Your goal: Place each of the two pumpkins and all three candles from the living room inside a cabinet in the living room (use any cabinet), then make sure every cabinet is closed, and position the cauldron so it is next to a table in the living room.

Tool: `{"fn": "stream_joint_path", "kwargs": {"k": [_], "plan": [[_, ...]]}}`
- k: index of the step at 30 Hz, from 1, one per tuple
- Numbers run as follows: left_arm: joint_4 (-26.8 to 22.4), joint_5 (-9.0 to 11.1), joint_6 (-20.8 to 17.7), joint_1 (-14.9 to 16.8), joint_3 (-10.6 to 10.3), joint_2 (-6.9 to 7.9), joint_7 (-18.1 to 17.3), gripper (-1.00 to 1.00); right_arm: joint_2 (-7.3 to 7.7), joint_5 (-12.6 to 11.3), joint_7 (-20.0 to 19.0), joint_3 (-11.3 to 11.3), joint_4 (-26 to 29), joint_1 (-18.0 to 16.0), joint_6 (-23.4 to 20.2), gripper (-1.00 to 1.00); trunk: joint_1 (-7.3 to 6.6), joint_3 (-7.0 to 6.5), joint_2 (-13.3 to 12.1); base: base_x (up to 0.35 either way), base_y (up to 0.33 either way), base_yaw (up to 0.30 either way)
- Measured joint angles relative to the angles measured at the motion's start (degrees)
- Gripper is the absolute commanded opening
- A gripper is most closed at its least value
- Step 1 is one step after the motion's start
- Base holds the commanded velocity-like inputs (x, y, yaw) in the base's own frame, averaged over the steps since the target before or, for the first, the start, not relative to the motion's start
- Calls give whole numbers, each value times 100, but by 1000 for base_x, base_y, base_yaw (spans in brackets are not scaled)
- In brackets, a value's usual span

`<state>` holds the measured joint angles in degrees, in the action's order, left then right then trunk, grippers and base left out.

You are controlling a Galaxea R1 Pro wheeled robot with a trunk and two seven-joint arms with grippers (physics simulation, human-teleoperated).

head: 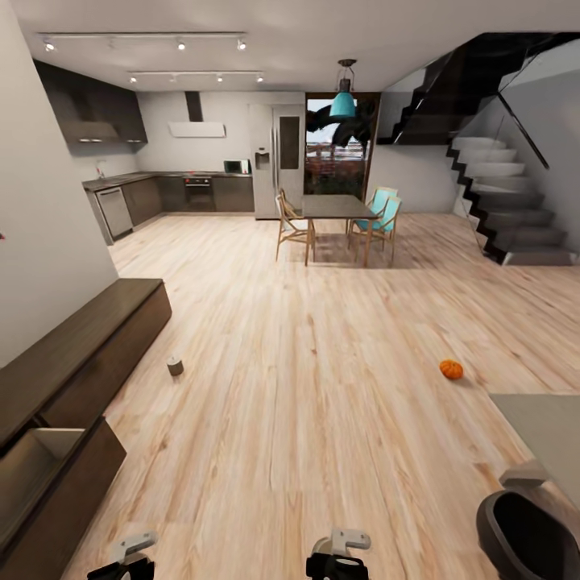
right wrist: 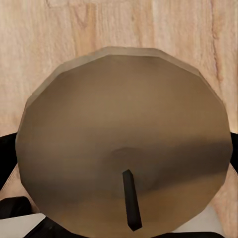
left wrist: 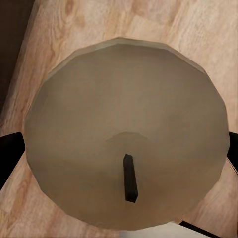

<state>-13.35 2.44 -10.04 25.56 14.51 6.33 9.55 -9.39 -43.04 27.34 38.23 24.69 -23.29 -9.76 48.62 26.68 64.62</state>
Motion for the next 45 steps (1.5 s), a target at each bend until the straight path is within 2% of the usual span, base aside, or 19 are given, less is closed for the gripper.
{"fn": "stream_joint_path", "kwargs": {"k": [11,22,29,45], "plan": [[0,0,2,-2,1,0,0,-100,0,0,0,0,8,0,0,-100,0,-46,0,308,-112,264],[0,0,2,-3,1,0,0,-100,-1,-1,0,0,9,0,0,-100,0,-50,0,303,-135,123],[-1,6,2,0,-1,-8,0,-100,-9,-1,0,0,8,0,-2,-100,0,-50,0,75,-37,283],[0,4,-2,-2,0,-15,-1,-100,-10,1,0,2,9,0,-7,-100,-351,-337,-640,1,-1,292]]}}
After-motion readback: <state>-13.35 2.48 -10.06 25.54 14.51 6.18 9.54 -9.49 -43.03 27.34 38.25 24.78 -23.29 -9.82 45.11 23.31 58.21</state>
